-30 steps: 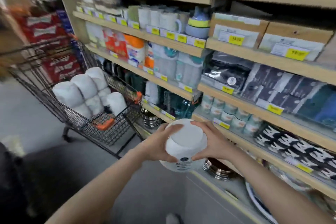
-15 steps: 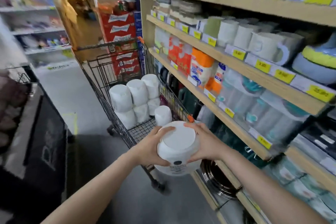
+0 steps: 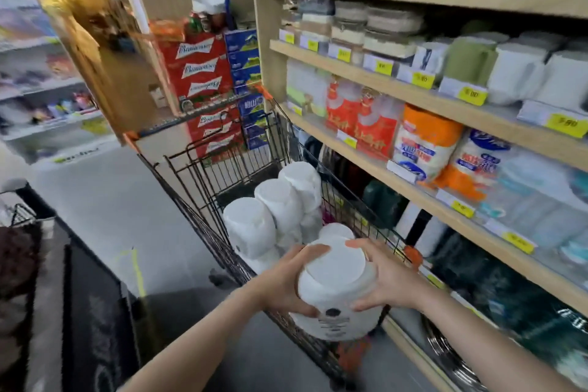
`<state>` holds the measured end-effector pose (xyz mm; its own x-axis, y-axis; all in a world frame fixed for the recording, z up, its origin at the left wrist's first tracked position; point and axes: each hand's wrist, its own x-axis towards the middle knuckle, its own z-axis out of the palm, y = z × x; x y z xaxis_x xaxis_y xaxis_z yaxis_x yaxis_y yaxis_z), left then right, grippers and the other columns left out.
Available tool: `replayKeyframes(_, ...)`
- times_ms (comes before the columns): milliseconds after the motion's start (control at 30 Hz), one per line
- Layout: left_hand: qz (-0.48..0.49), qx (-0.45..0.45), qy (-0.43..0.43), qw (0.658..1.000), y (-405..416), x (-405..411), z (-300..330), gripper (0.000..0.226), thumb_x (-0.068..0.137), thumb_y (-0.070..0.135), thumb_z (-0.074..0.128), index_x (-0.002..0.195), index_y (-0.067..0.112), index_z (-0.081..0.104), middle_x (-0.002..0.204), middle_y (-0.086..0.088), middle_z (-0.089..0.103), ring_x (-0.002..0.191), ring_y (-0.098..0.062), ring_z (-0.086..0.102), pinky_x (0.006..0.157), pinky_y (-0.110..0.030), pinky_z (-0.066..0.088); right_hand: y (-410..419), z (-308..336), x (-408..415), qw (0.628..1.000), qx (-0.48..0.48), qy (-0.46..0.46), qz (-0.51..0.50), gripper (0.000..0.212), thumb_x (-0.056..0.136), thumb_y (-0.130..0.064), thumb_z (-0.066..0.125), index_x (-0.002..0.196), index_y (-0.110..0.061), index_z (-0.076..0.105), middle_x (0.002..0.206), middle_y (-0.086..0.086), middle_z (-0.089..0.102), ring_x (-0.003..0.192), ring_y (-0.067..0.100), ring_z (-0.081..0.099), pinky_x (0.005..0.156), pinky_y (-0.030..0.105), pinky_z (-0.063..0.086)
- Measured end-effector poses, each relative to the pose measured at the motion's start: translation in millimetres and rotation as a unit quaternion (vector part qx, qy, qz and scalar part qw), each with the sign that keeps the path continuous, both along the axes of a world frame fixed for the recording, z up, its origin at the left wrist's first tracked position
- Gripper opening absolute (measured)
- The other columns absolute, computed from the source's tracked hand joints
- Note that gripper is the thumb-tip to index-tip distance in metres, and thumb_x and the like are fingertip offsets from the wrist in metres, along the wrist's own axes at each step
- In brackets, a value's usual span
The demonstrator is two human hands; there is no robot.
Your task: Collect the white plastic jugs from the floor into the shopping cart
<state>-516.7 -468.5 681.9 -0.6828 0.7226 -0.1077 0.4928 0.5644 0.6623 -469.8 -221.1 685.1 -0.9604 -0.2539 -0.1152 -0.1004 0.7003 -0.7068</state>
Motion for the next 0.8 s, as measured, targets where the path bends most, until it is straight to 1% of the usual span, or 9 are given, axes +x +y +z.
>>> replayKeyframes(133,-0.066,-0.044,0.039,0.996,-19.5,-63.6,-6.2,0.104,0.065,0.044,0.08,0.137,0.056,0.006,0.145,0.001,0.024,0.133,-0.019,0.025,0.113,-0.033,0.026,-32.7,-12.9,-26.9,0.996,-0.017,0.023,-0.087,0.091,0.047,-0.043,0.09,0.116,-0.055,0.031,0.126,-0.012,0.03,0.118,0.006,0.034,0.096,0.022,0.032)
replayKeyframes(200,-0.093,-0.052,0.046,0.993,-19.1,-91.1,-10.2,0.108,0.064,0.046,0.078,0.142,0.048,0.005,0.147,-0.003,0.024,0.135,-0.023,0.026,0.113,-0.035,0.027,-41.7,-21.5,-41.1,0.992,-0.012,0.04,-0.123,0.091,0.046,-0.041,0.091,0.116,-0.051,0.033,0.123,-0.009,0.033,0.115,0.005,0.035,0.091,0.014,0.031)
replayKeyframes(233,-0.1,-0.06,0.05,0.992,-17.7,-104.3,-13.4,0.109,0.065,0.042,0.079,0.146,0.044,0.006,0.149,-0.003,0.022,0.136,-0.024,0.026,0.113,-0.034,0.027,-44.0,-26.2,-48.7,0.989,-0.013,0.049,-0.138,0.09,0.046,-0.04,0.091,0.114,-0.051,0.034,0.122,-0.009,0.034,0.114,0.004,0.037,0.088,0.007,0.03)
replayKeyframes(300,-0.112,-0.075,0.054,0.989,-12.2,-127.1,-16.6,0.109,0.069,0.036,0.08,0.149,0.038,0.008,0.152,-0.002,0.016,0.138,-0.022,0.023,0.112,-0.03,0.024,-43.9,-34.5,-64.6,0.985,-0.015,0.059,-0.16,0.087,0.045,-0.039,0.091,0.109,-0.053,0.034,0.12,-0.01,0.034,0.111,0.002,0.038,0.086,0.003,0.031)
replayKeyframes(467,-0.138,-0.082,0.041,0.986,1.4,-180.5,-35.5,0.102,0.077,0.037,0.075,0.148,0.044,0.002,0.158,-0.002,0.003,0.145,-0.018,0.009,0.115,-0.027,0.014,-41.1,-55.5,-106.1,0.975,-0.003,0.068,-0.212,0.088,0.042,-0.048,0.089,0.112,-0.05,0.035,0.117,-0.009,0.032,0.108,0.004,0.039,0.088,0.012,0.035)
replayKeyframes(567,-0.162,-0.094,0.051,0.981,7.6,-211.5,-51.7,0.1,0.08,0.038,0.074,0.145,0.046,-0.002,0.158,-0.001,0.002,0.145,-0.016,0.007,0.114,-0.023,0.012,-44.4,-68.3,-127.9,0.969,0.012,0.052,-0.241,0.089,0.044,-0.048,0.088,0.117,-0.041,0.038,0.115,-0.008,0.031,0.107,0.007,0.038,0.093,0.025,0.04)
replayKeyframes(667,-0.191,-0.109,0.047,0.974,9.1,-236.4,-69.9,0.101,0.08,0.046,0.071,0.145,0.041,-0.006,0.159,-0.003,0.004,0.146,-0.018,0.007,0.115,-0.028,0.015,-52.0,-83.8,-142.5,0.961,0.034,0.033,-0.272,0.09,0.046,-0.049,0.087,0.121,-0.037,0.038,0.115,-0.01,0.026,0.106,0.006,0.036,0.091,0.021,0.037)
replayKeyframes(733,-0.211,-0.13,0.09,0.964,6.4,-254.6,-91.4,0.102,0.078,0.058,0.067,0.142,0.05,-0.011,0.159,-0.003,0.009,0.146,-0.02,0.012,0.117,-0.032,0.012,-59.6,-97.4,-150.0,0.957,0.036,0.034,-0.285,0.089,0.047,-0.049,0.086,0.12,-0.038,0.037,0.114,-0.01,0.025,0.105,0.006,0.037,0.088,0.018,0.036)
replayKeyframes(800,-0.213,-0.171,0.18,0.945,4.0,-273.7,-112.8,0.109,0.072,0.074,0.058,0.135,0.055,-0.028,0.16,-0.005,0.009,0.147,-0.027,0.01,0.116,-0.046,-0.003,-68.2,-114.1,-156.7,0.949,0.037,0.025,-0.311,0.089,0.046,-0.047,0.088,0.121,-0.032,0.042,0.112,-0.008,0.026,0.101,0.007,0.039,0.087,0.018,0.037)
